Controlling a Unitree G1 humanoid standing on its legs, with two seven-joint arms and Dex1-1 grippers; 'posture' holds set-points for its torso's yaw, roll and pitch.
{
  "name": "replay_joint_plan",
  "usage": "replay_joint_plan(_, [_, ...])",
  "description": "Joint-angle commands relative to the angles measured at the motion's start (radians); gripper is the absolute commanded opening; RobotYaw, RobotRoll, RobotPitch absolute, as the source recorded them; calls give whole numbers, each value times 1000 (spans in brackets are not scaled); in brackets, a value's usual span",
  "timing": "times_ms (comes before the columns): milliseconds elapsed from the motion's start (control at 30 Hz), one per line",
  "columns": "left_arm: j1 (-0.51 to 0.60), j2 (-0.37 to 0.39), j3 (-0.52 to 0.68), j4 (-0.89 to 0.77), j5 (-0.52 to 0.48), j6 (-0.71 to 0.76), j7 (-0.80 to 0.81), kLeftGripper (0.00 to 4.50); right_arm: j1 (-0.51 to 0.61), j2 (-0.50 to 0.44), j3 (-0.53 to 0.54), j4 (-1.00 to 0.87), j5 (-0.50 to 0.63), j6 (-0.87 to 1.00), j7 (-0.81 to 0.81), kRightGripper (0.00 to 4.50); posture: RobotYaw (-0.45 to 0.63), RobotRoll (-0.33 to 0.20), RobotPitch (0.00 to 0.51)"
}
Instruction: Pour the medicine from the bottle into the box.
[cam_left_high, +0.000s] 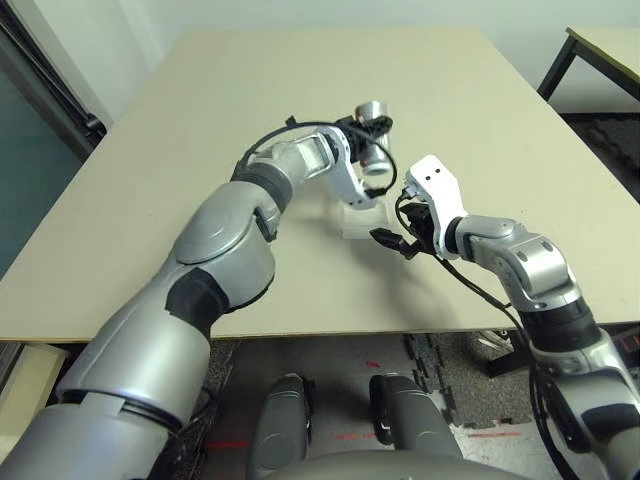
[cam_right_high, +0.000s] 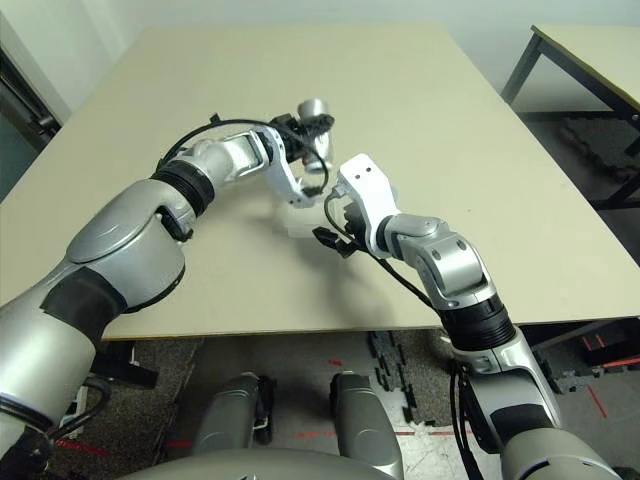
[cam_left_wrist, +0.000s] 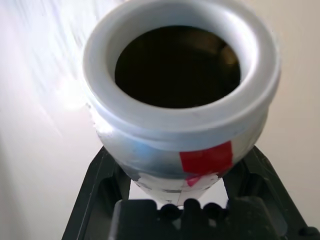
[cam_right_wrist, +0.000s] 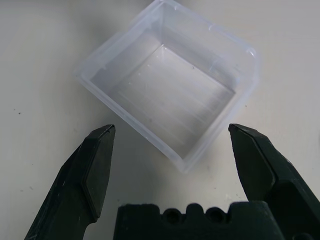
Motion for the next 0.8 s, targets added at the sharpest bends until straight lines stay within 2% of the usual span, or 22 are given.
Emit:
replay_joint_plan(33, [44, 17, 256, 12, -272, 102, -179, 2719, -11, -17, 5, 7, -2, -4, 18, 4500, -8, 0, 73])
replay_joint_plan(133, [73, 14, 482, 4, -481, 235, -253, 2719, -14, -29, 8, 5, -2, -5, 32, 4500, 6, 0, 70])
replay_joint_plan(200, [92, 14, 600, -1, -585, 318, -264, 2719, -14, -34, 9, 6, -4, -6, 38, 4500, 6, 0, 70])
replay_joint_plan(367, [168, 18, 752, -13, -711, 429, -231, 2719, -9, -54, 25, -1, -5, 0, 63, 4500, 9, 0, 71])
replay_joint_plan(533, [233, -1, 805, -19, -758, 481, -210, 2719, -9, -72, 38, -2, -14, -1, 75, 4500, 7, 0, 71])
replay_joint_plan(800, [246, 10, 780, -24, -732, 465, -193, 2719, -4, -78, 36, -1, -18, 1, 75, 4500, -1, 0, 71])
